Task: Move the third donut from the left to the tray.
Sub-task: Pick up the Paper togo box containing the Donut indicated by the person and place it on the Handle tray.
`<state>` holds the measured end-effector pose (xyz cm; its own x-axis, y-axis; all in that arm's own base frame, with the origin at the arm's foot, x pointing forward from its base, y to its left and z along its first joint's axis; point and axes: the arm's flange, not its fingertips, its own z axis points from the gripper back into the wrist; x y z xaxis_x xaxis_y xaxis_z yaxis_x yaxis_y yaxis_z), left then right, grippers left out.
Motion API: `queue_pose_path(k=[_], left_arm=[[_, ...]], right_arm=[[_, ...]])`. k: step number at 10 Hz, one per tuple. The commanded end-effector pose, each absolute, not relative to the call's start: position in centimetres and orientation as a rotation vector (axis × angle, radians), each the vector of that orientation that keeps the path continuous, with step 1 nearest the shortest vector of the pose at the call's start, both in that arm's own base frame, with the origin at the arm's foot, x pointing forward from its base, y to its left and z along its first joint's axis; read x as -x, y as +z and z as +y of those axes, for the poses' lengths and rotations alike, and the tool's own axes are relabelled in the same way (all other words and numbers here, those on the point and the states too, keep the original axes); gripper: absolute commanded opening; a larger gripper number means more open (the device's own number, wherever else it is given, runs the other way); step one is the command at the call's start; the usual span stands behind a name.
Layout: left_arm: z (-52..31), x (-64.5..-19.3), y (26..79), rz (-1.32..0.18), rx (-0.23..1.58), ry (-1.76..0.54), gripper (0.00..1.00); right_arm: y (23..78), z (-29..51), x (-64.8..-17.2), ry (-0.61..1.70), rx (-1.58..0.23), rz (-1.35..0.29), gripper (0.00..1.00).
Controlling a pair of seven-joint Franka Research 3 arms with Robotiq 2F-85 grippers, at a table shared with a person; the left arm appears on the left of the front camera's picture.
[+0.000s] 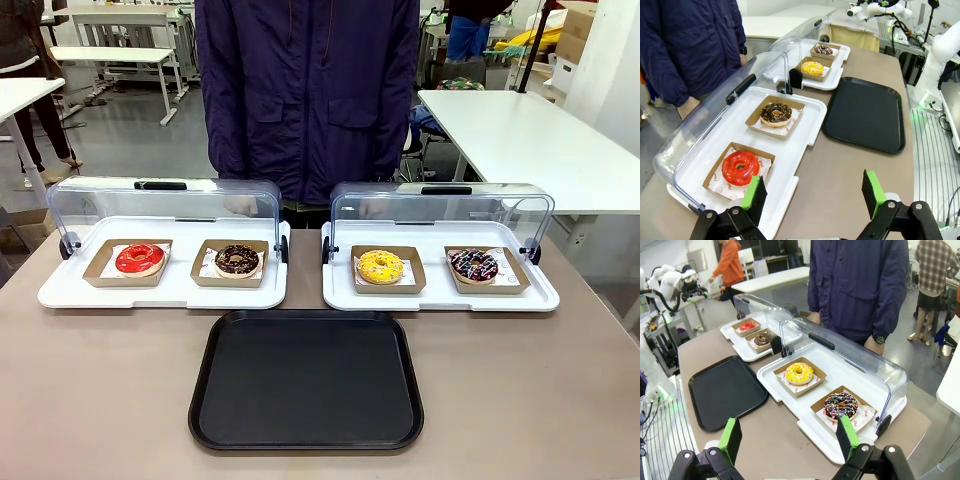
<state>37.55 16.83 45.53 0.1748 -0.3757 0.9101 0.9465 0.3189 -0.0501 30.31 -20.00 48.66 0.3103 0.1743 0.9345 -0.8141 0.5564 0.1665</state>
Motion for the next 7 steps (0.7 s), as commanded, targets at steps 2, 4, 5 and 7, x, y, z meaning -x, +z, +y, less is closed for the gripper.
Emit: queue_pose_path(k=[2,4,5,7], left_arm=[[16.89,-37.53,45.75,-0.957,0.753,-1.074,1.0],[16.89,-37.53,45.75,-0.957,0.753,-1.074,1.0],[16.89,-37.53,45.75,-0.957,0.753,-1.074,1.0],[16.89,-37.53,45.75,-0.957,0.753,-1.074,1.0]], right_arm=[[48.94,-20.12,-30.7,0.752,-0.722,-1.093,1.0],[48.94,-20.12,-30.7,0.752,-0.722,-1.093,1.0],[48.94,-20.12,-30.7,0.752,-0.722,-1.093,1.0],[48.94,-20.12,-30.7,0.752,-0.722,-1.093,1.0]])
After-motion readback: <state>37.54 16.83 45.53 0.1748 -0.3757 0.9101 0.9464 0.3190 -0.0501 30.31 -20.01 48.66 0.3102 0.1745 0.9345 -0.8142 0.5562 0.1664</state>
